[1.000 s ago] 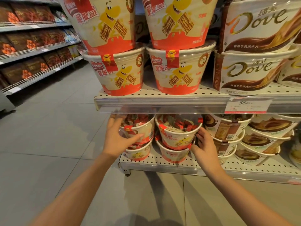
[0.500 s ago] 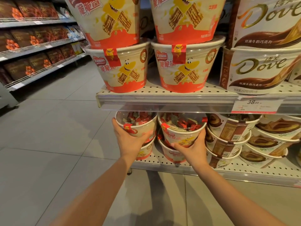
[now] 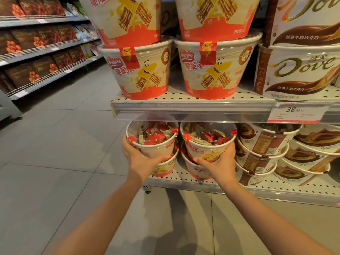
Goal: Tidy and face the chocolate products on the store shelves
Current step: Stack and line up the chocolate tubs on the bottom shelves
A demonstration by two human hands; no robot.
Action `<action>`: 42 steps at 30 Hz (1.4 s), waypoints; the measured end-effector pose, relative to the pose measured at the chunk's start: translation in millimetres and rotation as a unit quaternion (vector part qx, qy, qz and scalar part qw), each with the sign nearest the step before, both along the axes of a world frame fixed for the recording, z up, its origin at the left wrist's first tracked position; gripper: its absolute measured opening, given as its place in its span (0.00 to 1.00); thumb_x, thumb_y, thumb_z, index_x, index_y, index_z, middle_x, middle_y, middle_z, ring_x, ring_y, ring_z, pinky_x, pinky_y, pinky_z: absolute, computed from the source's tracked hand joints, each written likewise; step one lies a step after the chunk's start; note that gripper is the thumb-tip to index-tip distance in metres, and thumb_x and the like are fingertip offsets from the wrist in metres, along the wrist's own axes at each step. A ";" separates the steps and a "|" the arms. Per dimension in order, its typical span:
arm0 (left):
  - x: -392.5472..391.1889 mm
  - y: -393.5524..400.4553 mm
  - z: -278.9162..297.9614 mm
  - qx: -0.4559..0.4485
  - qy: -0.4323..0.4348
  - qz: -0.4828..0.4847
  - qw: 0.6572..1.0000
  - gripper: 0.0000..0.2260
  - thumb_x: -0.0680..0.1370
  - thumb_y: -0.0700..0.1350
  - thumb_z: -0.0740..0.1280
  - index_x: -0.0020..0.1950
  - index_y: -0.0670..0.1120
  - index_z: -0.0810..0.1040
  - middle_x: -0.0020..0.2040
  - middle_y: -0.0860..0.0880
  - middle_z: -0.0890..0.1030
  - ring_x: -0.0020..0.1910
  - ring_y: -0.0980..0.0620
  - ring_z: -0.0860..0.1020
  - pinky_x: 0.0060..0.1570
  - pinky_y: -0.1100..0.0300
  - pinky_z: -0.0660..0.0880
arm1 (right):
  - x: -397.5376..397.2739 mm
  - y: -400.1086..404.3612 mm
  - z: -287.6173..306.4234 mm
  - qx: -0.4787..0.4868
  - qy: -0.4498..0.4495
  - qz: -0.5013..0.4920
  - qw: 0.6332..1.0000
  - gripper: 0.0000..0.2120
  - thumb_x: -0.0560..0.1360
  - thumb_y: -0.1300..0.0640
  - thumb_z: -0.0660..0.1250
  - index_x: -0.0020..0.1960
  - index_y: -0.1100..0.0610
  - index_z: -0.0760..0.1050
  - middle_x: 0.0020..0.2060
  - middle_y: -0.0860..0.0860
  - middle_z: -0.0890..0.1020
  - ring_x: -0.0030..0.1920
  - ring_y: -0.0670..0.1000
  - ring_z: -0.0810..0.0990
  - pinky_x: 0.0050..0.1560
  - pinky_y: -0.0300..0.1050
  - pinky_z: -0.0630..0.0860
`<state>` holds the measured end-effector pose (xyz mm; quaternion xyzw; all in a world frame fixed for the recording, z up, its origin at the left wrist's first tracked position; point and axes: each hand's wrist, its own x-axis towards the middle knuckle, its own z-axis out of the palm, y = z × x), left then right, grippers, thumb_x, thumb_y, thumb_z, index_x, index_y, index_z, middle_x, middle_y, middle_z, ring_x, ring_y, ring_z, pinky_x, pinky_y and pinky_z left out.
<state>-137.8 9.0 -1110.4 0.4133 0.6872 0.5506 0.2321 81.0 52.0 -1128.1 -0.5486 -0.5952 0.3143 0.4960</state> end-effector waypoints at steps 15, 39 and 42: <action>-20.7 3.7 11.0 -0.040 0.018 -0.090 0.995 0.58 0.54 0.51 0.81 0.72 0.57 0.46 0.70 0.49 0.60 0.69 0.50 0.64 0.64 0.44 0.71 | 10.5 6.8 -2.1 -0.034 0.042 0.075 0.996 0.55 0.57 0.57 0.81 0.72 0.45 0.48 0.66 0.48 0.69 0.67 0.48 0.69 0.65 0.55 0.71; -20.4 9.5 1.1 -0.065 0.004 -0.093 0.994 0.56 0.47 0.62 0.81 0.69 0.53 0.59 0.60 0.53 0.76 0.58 0.54 0.76 0.57 0.49 0.77 | 11.3 7.2 2.2 -0.042 0.039 0.055 0.997 0.50 0.58 0.60 0.81 0.70 0.49 0.54 0.64 0.49 0.72 0.64 0.49 0.72 0.61 0.48 0.73; -22.4 10.0 1.4 -0.067 0.020 -0.083 0.994 0.52 0.49 0.61 0.81 0.68 0.53 0.62 0.60 0.54 0.77 0.58 0.55 0.77 0.55 0.51 0.78 | 11.5 7.7 2.6 -0.048 0.042 0.047 0.997 0.49 0.58 0.59 0.81 0.70 0.49 0.55 0.64 0.49 0.72 0.64 0.50 0.72 0.62 0.50 0.73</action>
